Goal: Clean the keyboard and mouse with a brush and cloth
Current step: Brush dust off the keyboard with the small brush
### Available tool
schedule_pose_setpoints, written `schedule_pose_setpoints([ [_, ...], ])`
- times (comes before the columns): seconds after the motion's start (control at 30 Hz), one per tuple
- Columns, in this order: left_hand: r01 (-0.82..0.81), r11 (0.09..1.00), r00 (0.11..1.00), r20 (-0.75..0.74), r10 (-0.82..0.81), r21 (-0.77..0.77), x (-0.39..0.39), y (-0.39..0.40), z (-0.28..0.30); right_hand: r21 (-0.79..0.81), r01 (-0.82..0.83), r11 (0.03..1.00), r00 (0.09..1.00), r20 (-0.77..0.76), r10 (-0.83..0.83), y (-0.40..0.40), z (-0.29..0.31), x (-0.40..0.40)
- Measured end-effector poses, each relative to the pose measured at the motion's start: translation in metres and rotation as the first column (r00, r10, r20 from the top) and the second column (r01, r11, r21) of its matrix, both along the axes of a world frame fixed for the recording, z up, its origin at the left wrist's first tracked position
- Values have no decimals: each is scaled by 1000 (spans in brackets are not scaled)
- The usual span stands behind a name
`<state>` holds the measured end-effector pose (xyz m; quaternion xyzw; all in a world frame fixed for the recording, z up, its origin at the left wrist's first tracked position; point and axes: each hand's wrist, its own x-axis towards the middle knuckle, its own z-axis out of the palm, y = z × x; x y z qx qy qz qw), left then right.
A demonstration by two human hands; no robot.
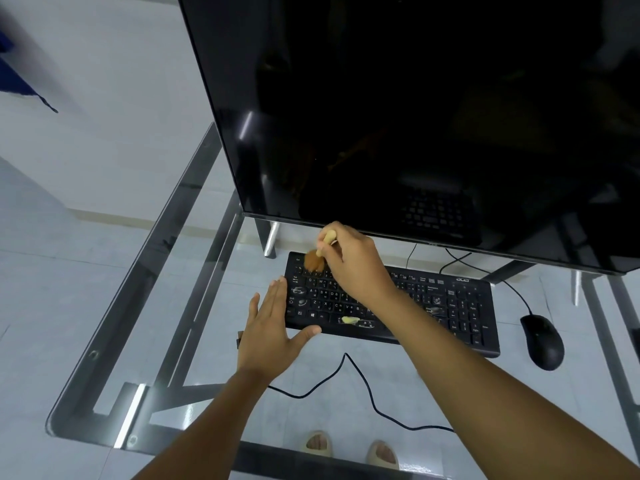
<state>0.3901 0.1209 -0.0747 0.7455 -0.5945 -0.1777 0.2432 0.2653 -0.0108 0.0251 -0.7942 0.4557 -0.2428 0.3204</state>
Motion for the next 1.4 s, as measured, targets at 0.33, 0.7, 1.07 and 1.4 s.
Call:
schedule_pose_setpoints([
  [0.33, 23, 1000, 999, 22, -23, 1, 1, -2, -9, 36, 21, 999, 999, 49, -23, -2, 6, -14],
  [0.7, 36, 999, 998, 48, -37, 11, 4, -1, -14, 7, -44, 999, 994, -102, 45, 11, 4, -34],
  [1.07, 62, 997, 998, 14, -62, 34, 5, -2, -14, 172, 53, 984, 998, 33, -59, 37, 0, -24],
  [1.4, -25, 999, 999, -26, 26, 21, -6, -9, -11, 5, 87, 996, 995, 42, -87, 17, 4, -38],
])
